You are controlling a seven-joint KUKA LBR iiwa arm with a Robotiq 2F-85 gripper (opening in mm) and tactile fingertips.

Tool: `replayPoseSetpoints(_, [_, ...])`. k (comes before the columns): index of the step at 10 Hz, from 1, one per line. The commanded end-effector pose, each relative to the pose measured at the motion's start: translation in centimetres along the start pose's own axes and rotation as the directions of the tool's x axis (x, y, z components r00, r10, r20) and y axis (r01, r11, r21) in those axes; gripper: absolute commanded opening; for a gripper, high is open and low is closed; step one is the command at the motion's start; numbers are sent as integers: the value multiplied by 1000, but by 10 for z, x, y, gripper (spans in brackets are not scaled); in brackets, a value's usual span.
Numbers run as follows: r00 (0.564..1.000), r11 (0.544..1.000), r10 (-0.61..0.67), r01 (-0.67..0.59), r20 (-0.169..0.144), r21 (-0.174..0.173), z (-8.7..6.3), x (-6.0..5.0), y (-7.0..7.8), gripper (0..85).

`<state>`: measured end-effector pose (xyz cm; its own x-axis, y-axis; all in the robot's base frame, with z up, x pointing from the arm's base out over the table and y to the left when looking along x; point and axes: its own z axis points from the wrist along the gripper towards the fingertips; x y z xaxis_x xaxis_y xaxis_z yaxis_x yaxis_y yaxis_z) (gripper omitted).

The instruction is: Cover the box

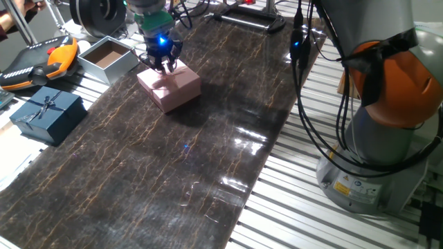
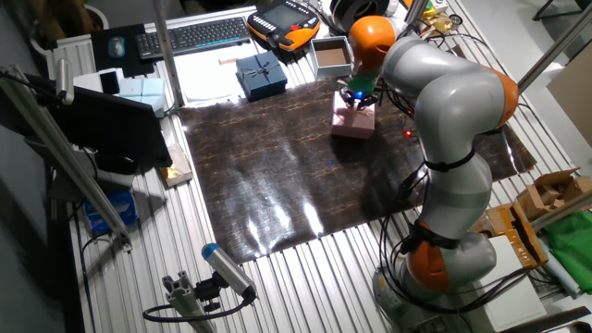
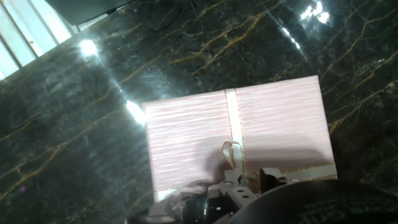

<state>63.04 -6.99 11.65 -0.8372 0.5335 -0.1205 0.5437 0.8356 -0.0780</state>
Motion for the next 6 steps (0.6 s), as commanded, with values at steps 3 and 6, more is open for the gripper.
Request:
replayPoseSetpoints(3, [1000,1000,-20,19,-21,-25,-13,3,-6,220])
replayPoseSetpoints(6, [998,997,-37,33,-55,-65,-39,10,-19,7])
